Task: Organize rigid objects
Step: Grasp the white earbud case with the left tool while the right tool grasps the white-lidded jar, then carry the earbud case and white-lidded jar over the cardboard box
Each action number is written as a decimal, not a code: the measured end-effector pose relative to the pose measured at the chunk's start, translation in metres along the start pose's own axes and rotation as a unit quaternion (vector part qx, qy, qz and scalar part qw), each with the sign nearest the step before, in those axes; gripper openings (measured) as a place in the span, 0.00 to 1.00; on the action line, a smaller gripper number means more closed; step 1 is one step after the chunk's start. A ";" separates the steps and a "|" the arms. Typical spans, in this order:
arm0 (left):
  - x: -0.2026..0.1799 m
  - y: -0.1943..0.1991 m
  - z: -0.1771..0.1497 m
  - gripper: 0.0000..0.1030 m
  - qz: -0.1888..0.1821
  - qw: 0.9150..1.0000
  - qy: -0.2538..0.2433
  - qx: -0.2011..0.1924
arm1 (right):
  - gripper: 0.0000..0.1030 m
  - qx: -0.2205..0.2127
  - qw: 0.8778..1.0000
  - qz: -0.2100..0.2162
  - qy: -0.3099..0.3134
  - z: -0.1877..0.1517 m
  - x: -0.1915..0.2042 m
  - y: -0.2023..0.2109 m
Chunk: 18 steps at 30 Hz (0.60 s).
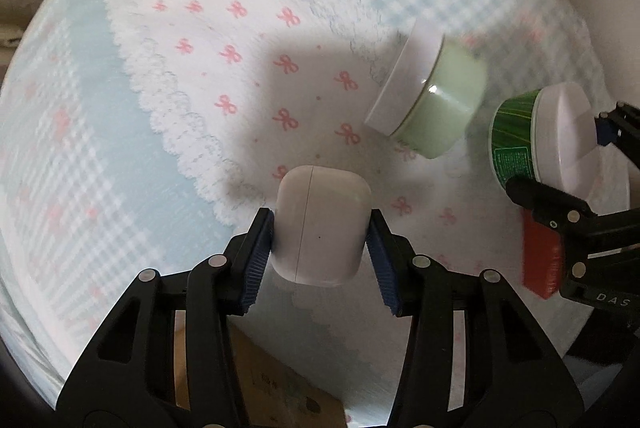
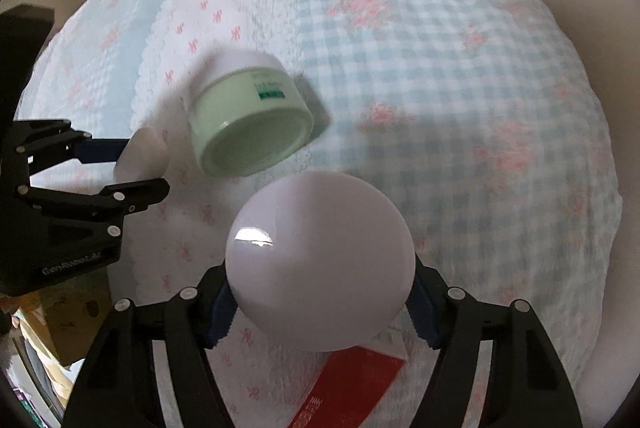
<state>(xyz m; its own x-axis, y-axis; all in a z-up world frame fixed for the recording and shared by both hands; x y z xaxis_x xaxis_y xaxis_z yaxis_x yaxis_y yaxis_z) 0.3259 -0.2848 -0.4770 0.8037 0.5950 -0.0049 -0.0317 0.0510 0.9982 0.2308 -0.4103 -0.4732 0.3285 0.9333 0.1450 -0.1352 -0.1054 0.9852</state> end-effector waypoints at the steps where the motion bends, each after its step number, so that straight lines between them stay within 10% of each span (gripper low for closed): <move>1: 0.002 0.009 -0.001 0.42 -0.001 1.000 0.007 -0.007 | 0.65 -0.006 1.000 0.001 -0.001 0.000 0.000 0.008; 18: 0.016 0.200 -0.096 0.42 0.008 0.977 0.158 -0.141 | 0.65 -0.093 0.993 0.052 0.049 -0.038 0.058 0.171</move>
<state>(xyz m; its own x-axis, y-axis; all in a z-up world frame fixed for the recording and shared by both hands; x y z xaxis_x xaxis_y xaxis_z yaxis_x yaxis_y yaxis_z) 0.2758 -0.1881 -0.2837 0.5804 0.8126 -0.0523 -0.2414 0.2331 0.9420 0.1918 -0.3610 -0.3001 0.2122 0.9509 0.2254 -0.3364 -0.1455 0.9304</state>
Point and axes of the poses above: each gripper's, at about its wrist camera, not at the fingertips, and y roughly against the way its jaws point, x to its left, z to its top, the point moved 5 cm from there along -y, roughly the way its jaws point, and after that the axes turned 10 degrees about -y, right-handed, at the moved point
